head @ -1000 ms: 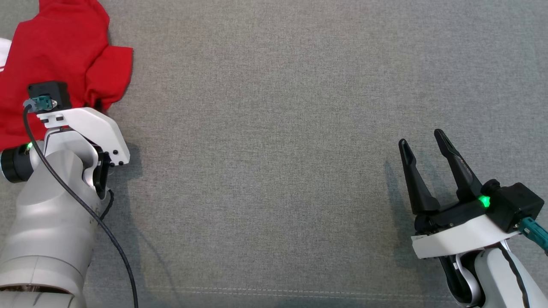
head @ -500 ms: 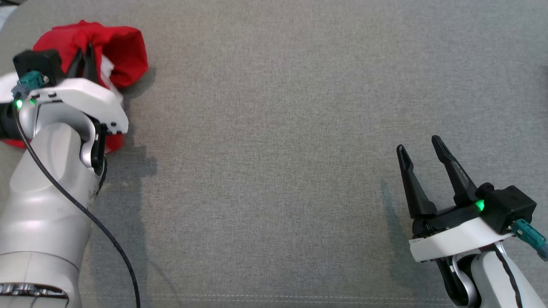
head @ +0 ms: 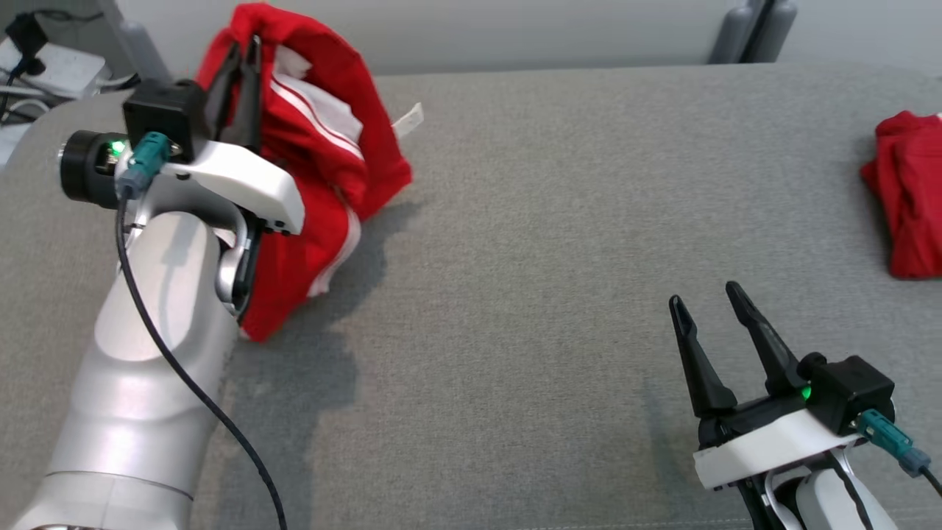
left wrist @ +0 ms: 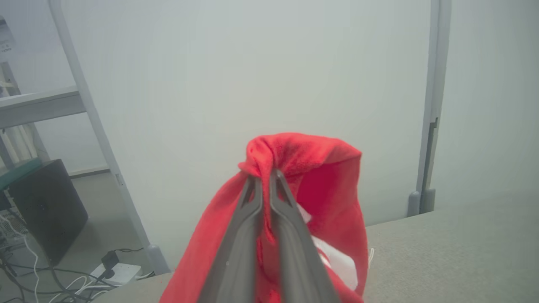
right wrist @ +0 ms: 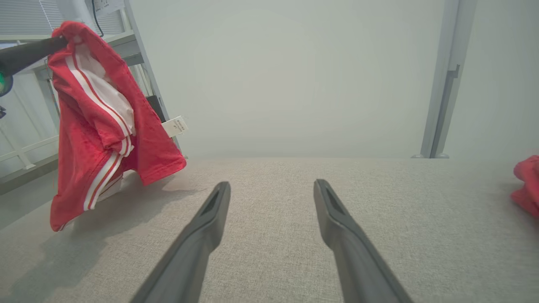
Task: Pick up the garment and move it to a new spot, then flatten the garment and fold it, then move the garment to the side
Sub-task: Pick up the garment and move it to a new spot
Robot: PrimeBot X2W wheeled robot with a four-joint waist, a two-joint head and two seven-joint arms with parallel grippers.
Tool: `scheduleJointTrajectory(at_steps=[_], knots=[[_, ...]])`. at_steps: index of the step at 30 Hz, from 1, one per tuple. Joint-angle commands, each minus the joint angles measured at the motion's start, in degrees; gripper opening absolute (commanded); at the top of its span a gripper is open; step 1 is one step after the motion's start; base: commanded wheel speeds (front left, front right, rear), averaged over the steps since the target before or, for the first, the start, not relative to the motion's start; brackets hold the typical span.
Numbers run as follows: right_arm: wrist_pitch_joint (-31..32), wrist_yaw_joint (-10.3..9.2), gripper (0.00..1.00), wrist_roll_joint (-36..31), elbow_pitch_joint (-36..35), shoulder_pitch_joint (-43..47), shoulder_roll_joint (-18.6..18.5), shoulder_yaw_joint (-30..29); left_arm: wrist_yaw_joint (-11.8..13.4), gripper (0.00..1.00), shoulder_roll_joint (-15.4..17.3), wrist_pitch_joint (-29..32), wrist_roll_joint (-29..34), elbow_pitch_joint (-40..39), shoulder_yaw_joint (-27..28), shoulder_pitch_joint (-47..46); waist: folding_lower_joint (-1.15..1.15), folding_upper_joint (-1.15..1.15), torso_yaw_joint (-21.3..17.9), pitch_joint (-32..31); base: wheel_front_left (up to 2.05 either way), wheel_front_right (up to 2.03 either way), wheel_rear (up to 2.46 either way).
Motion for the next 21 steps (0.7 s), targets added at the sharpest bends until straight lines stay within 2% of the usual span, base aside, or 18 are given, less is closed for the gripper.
scheduleJointTrajectory(at_steps=[1, 8, 13, 21], knots=[[-0.59, 0.23, 1.00, 0.43, -0.87, 0.27, -0.03, 1.37, -0.61, 0.00, 1.41, -0.57, 0.71, -2.01, 1.07, -0.77, 0.00, 0.00, -1.66, -1.77, 0.00, 0.00, 0.00], [-0.59, 0.23, 1.00, 0.90, -0.88, 1.33, 0.66, 1.31, -3.19, 0.00, -2.17, -0.57, 1.98, -3.41, -2.19, -1.93, 0.00, 0.00, -4.34, -3.69, 0.00, 0.00, 0.00], [-0.59, 0.23, 1.00, 1.07, -0.86, 1.28, 1.29, 1.40, -4.43, 0.00, -3.61, -0.57, 2.12, -3.09, -4.52, -3.04, 0.00, 0.00, -6.06, -4.22, 0.00, 0.00, 0.00], [-0.59, 0.23, 1.00, 1.34, -0.92, 1.04, 2.29, 1.03, -7.52, 0.00, -4.48, -0.58, 2.99, -2.84, -12.33, -2.97, 0.00, 0.00, -9.15, -4.42, 0.00, 0.00, 0.00]])
